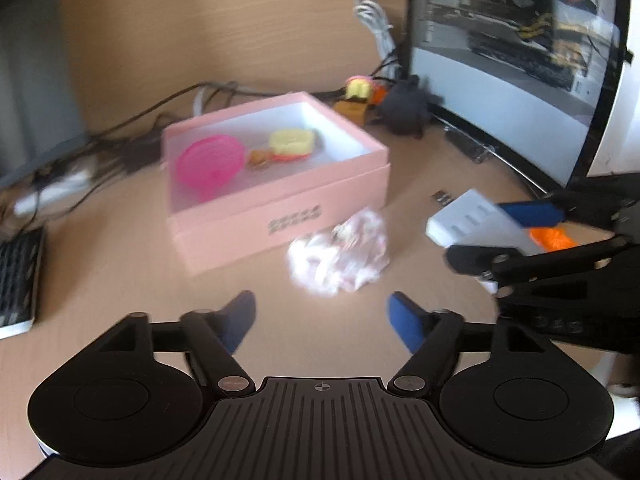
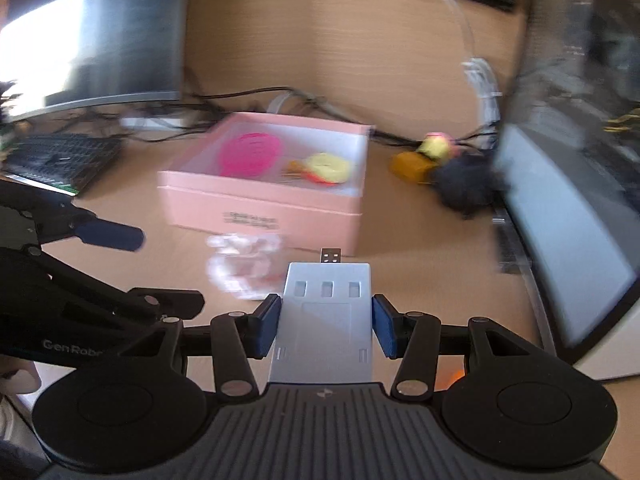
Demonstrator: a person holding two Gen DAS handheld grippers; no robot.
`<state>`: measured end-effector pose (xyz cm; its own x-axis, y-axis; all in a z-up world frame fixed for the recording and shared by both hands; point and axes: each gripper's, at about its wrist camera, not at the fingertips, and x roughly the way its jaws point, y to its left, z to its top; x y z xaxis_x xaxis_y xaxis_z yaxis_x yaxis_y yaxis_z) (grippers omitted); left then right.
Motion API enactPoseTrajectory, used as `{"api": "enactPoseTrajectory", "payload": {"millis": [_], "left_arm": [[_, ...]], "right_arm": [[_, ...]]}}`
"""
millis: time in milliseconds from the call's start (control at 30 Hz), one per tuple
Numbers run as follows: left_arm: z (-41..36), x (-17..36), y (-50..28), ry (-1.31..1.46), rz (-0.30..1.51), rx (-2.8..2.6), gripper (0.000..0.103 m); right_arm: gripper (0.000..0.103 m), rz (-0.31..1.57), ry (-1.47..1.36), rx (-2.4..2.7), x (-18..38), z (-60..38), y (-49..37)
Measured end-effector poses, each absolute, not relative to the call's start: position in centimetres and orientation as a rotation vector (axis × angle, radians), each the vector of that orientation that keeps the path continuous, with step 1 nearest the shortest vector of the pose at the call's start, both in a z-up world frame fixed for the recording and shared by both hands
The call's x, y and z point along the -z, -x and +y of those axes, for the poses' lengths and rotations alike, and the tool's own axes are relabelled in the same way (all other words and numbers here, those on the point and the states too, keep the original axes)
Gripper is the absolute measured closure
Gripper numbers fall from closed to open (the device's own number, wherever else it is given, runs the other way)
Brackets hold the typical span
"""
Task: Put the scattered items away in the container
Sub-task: 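Grasp the white lace sock with the left gripper while the right holds the USB hub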
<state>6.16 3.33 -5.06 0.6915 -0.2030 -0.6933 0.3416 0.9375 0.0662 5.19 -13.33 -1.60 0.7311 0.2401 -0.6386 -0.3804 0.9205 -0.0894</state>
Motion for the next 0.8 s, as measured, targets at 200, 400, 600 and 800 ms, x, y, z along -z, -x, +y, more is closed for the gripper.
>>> {"api": "enactPoseTrajectory", "payload": {"millis": [200, 400, 600, 800], "left_arm": [[0.4, 6.8, -10.0, -0.259, 0.751, 0.347, 0.018], [-0.5, 8.5, -11.9, -0.291, 0.794, 0.338, 0.031], [0.7, 8.1, -11.2, -0.272, 0.805, 0.329, 0.055], [4.0, 6.7, -7.9, -0.202, 0.839, 0.276, 0.055]], "right_arm": [[0.054, 0.661, 0.198, -0.290, 1.3, -15.6, -5.3], [0.054, 0.698, 0.181, -0.267, 2.0, -17.0, -6.0], [0.054, 0.708, 0.191, -0.306, 2.3, -16.4, -6.7], [0.054, 0.721, 0.225, -0.403, 2.8, -14.3, -6.7]]}}
